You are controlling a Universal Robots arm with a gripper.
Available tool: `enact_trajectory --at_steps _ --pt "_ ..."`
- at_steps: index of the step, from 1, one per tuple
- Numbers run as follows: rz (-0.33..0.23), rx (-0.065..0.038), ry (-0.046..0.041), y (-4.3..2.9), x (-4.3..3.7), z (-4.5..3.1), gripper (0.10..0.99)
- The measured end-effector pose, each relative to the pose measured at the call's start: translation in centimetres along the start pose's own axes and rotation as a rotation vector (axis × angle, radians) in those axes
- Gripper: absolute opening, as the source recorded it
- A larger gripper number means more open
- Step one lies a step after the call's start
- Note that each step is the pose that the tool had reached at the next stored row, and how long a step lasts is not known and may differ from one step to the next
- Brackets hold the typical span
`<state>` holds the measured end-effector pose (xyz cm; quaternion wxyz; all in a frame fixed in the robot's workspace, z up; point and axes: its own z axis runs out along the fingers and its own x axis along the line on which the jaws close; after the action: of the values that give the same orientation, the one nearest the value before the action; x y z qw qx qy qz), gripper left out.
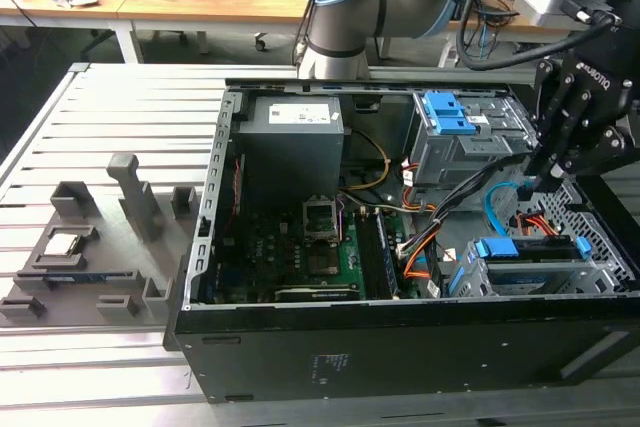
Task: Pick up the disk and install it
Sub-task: 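Insert the second disk wire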
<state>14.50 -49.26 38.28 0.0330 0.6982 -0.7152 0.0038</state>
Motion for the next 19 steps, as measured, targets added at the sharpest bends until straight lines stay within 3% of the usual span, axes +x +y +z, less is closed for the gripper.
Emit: enact_trajectory --at_steps 6,10,12,16,17,18,19 --pt "-0.031 0.001 0.0030 1.29 0.05 0.33 0.302" --pt "-0.051 -0.001 0.0043 1.32 0.16 0.79 0.302" --pt "-0.054 -0.001 0.0154 1.31 0.17 0.93 0.302" --pt "-0.054 -0.001 0.0157 1.31 0.17 0.93 0.302" --pt "-0.054 -0.001 0.0158 1.31 0.17 0.93 0.286" --pt "-0.054 -0.001 0.0159 1.32 0.17 0.92 0.165" --pt "-0.054 -0.001 0.0159 1.31 0.17 0.93 0.161"
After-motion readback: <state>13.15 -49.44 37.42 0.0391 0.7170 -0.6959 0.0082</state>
